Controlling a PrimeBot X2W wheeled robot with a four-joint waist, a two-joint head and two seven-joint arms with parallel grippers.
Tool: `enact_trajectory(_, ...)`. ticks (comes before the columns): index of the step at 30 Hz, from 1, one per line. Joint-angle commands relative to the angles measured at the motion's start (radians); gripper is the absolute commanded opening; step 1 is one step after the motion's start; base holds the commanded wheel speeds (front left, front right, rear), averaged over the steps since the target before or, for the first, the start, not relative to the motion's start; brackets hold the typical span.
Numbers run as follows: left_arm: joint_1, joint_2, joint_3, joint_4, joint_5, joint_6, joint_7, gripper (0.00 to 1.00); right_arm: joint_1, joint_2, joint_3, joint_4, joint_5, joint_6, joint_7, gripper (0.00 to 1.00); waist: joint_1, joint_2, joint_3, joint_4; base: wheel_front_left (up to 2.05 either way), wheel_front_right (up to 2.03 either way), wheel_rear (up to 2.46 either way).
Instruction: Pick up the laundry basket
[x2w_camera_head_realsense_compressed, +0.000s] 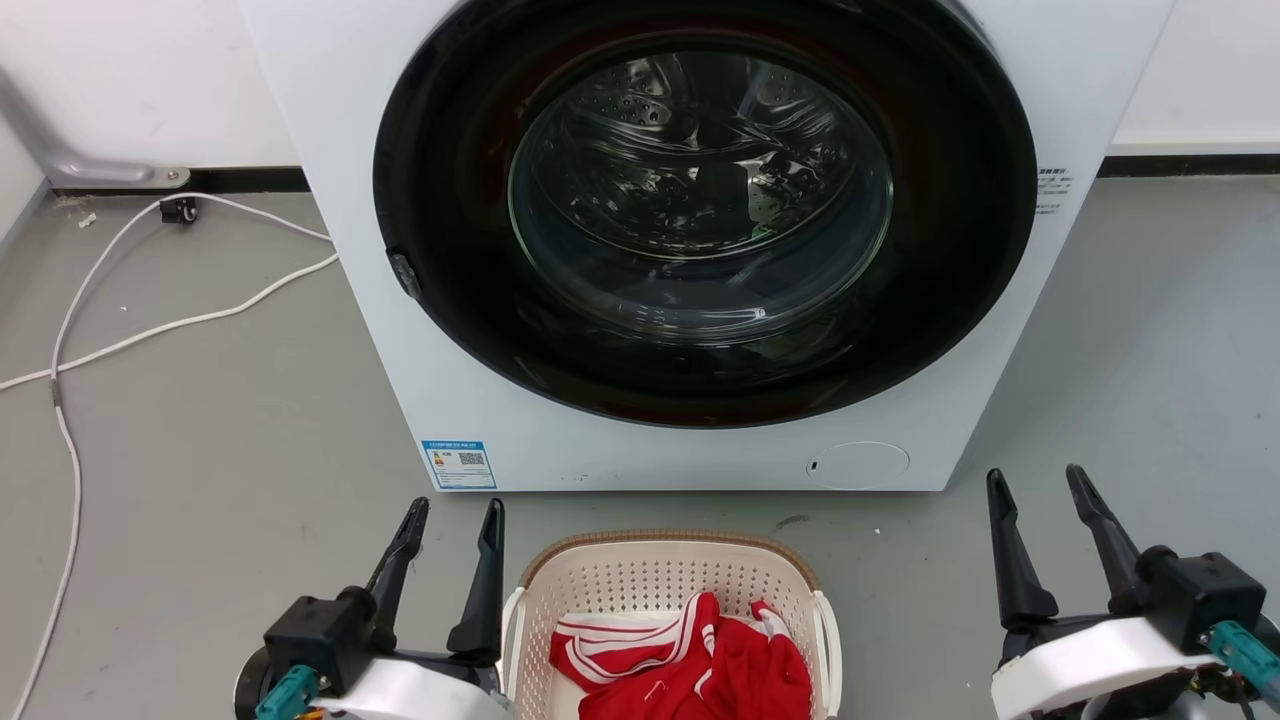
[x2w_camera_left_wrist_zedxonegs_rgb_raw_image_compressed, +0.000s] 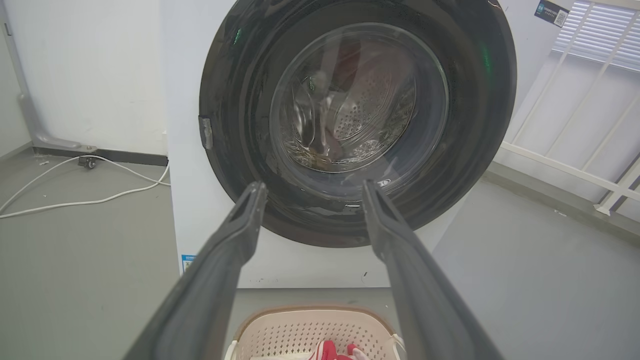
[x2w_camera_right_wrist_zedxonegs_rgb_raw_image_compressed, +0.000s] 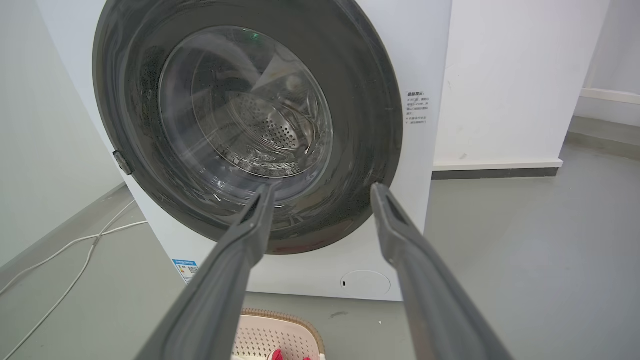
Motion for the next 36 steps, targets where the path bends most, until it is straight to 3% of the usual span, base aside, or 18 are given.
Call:
enact_trajectory(1,-0.002,0.007,-0.002,-0.007,0.021,-0.004,-0.007,1.00,0.004,-0.002,0.003,-0.011,-0.017,0.000,-0.006,1.00,0.0000,0.0000,0.000,0.000,0.00,0.00,0.00)
enact_trajectory(11,0.016,-0.008,0.001,-0.011,0.073,-0.014,-0.029,1.00,0.014,-0.002,-0.004,-0.015,-0.023,0.000,-0.032,1.00,0.0000,0.0000,-0.005,-0.007,0.00,0.00,0.00)
enact_trajectory(24,0.029,-0.017,-0.014,-0.011,0.201,-0.023,-0.055,1.00,0.016,-0.002,0.002,-0.003,-0.143,0.000,-0.054,1.00,0.0000,0.0000,-0.007,-0.014,0.00,0.00,0.00)
enact_trajectory(36,0.046,-0.046,0.039,0.028,0.178,-0.041,-0.075,1.00,0.033,-0.001,0.003,0.025,-0.148,0.000,-0.068,1.00,0.0000,0.0000,-0.002,-0.012,0.00,0.00,0.00)
